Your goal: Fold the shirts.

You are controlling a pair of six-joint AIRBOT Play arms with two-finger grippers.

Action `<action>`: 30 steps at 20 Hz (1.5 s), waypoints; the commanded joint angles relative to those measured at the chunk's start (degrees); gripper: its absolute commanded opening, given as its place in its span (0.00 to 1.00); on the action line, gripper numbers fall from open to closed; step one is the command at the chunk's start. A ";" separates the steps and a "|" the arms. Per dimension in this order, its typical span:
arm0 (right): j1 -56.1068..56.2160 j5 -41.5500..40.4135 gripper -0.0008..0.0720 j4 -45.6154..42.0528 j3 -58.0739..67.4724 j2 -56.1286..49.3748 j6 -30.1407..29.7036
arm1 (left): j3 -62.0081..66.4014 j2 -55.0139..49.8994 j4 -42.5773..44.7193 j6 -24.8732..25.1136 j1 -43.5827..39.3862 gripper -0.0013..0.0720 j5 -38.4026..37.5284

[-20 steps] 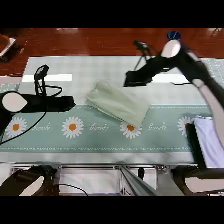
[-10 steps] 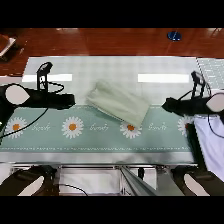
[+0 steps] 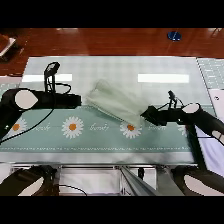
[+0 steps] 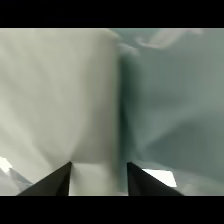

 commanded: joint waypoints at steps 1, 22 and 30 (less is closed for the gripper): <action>3.13 0.92 0.57 9.27 5.81 -8.87 -7.15 | -0.07 0.00 -0.04 -0.09 -0.33 0.04 1.46; -24.94 55.17 0.04 -36.35 68.76 9.88 15.67 | -6.29 -0.28 -5.88 -0.07 -3.19 0.04 3.08; -57.46 62.75 0.04 -43.78 57.48 22.88 13.40 | -6.29 -0.39 -6.34 0.07 -3.19 0.04 6.54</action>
